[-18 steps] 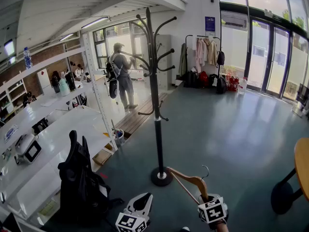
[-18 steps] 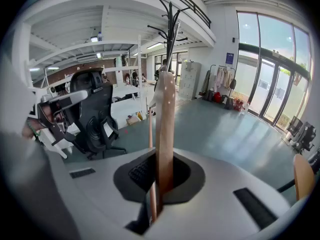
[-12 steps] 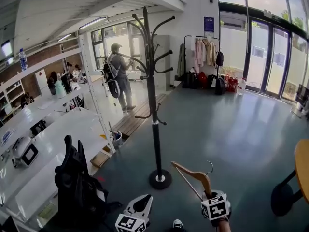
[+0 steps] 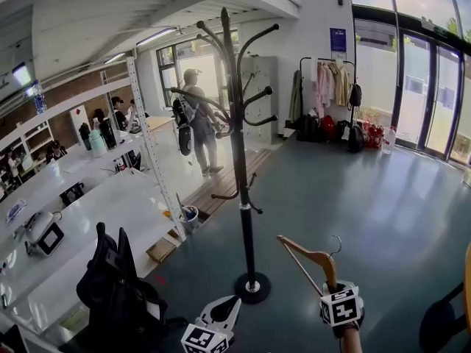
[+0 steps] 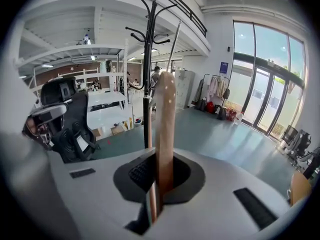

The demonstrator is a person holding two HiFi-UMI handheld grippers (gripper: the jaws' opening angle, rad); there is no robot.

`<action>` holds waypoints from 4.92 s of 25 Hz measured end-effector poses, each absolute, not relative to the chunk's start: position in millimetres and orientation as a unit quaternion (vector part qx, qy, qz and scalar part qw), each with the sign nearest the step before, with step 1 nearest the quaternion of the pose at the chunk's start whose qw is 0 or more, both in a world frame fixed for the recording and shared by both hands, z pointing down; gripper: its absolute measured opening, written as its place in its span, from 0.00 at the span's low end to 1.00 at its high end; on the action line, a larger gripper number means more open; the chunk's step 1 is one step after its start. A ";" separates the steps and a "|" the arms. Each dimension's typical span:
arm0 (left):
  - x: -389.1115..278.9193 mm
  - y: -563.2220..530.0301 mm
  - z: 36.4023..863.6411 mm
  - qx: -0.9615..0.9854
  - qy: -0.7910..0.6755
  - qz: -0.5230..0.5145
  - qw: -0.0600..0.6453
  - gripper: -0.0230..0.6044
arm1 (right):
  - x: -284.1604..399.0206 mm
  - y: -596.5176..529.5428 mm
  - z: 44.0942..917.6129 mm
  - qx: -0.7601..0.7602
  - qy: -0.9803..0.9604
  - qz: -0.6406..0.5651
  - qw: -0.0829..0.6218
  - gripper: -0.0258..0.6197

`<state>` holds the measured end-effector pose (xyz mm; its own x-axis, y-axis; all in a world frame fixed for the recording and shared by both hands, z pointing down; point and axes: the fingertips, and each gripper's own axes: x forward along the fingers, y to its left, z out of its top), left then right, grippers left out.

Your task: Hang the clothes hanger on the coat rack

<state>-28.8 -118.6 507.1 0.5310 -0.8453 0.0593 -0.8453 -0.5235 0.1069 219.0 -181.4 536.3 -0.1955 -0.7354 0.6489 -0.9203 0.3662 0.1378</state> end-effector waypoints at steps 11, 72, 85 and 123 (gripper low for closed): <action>-12.9 -208.6 513.5 0.855 -0.513 0.002 0.068 0.04 | 225.8 -317.4 515.7 0.520 -0.779 0.096 0.336 0.05; -115.3 -400.8 511.4 0.915 -0.395 -0.011 0.082 0.04 | -13.2 -602.5 382.9 0.553 -0.787 -0.017 0.274 0.06; -102.9 -391.9 512.3 0.914 -0.397 -0.009 0.087 0.04 | 16.9 -557.7 344.2 0.562 -0.816 0.006 0.133 0.29; 30.5 -197.1 557.9 0.882 -0.445 0.040 0.147 0.04 | 102.3 -226.8 577.3 0.378 -0.871 0.254 0.186 0.08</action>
